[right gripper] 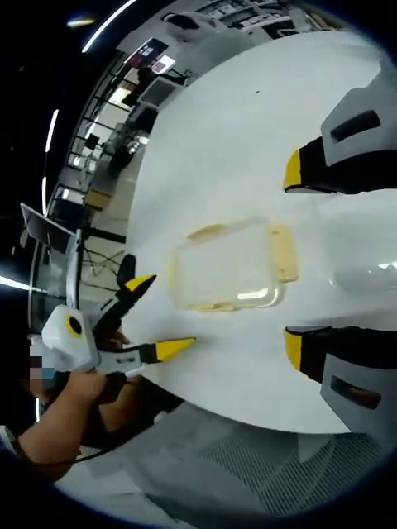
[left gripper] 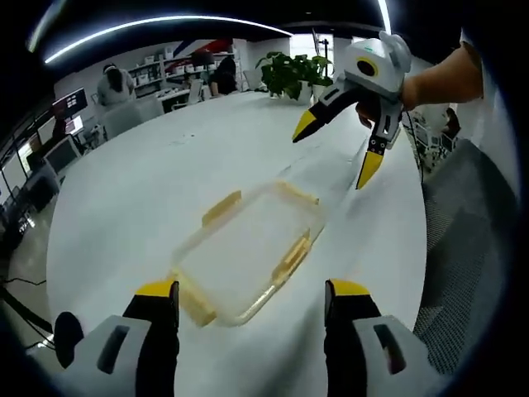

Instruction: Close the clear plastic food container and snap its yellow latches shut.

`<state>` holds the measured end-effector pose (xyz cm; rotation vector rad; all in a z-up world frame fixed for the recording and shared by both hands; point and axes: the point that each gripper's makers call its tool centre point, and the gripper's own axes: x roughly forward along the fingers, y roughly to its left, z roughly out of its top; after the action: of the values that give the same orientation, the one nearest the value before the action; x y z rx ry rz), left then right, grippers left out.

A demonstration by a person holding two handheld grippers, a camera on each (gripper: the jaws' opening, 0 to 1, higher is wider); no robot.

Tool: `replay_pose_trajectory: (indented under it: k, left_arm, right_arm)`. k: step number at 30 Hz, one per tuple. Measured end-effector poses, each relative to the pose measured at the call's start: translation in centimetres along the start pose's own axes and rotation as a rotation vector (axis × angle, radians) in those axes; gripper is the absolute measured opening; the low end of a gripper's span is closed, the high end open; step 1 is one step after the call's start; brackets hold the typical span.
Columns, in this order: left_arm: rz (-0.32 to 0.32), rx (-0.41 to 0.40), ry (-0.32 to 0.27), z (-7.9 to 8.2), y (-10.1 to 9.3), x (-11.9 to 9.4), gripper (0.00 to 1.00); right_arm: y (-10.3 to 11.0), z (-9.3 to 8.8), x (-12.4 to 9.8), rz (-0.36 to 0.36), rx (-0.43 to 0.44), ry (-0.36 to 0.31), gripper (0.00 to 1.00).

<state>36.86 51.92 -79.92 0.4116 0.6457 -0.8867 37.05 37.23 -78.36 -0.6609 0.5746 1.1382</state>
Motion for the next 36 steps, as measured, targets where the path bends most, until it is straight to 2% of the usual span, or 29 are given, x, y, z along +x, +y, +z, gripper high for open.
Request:
replay_pose_trajectory:
  k: [8, 13, 18, 28, 36]
  left_arm:
    - [0.001, 0.028, 0.022, -0.2, 1.0, 0.1, 0.69]
    - [0.006, 0.084, 0.055, -0.7, 1.6, 0.2, 0.68]
    - [0.000, 0.101, 0.068, -1.0, 2.1, 0.3, 0.67]
    - [-0.009, 0.226, 0.137, -2.1, 3.5, 0.2, 0.65]
    - [-0.041, 0.276, 0.172, -2.2, 3.9, 0.6, 0.63]
  right_arm:
    - [-0.1, 0.1, 0.7, 0.022, 0.005, 0.010, 0.61]
    - [0.1, -0.2, 1.4, 0.050, -0.020, 0.052, 0.57]
    - [0.1, -0.3, 2.0, 0.067, -0.045, 0.075, 0.56]
    - [0.2, -0.4, 3.0, 0.097, -0.056, 0.102, 0.56]
    - [0.3, -0.9, 3.9, 0.117, -0.069, 0.138, 0.52]
